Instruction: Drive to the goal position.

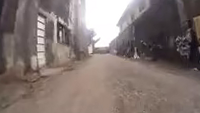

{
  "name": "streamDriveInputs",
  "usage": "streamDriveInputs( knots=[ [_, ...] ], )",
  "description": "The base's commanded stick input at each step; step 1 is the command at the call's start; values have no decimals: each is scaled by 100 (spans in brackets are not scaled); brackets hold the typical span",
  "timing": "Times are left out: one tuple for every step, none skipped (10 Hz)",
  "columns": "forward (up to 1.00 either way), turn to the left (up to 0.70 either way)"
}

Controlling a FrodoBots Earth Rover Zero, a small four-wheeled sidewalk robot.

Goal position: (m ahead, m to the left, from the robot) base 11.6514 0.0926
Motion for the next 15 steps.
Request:
streamDriveInputs(
  knots=[
    [100,-17],
    [100,-1],
    [100,0],
    [100,0],
    [100,0],
    [100,0],
    [100,0],
    [100,0],
    [100,0],
    [100,0],
    [100,0],
    [100,0],
    [100,0],
    [100,0],
    [100,0]
  ],
)
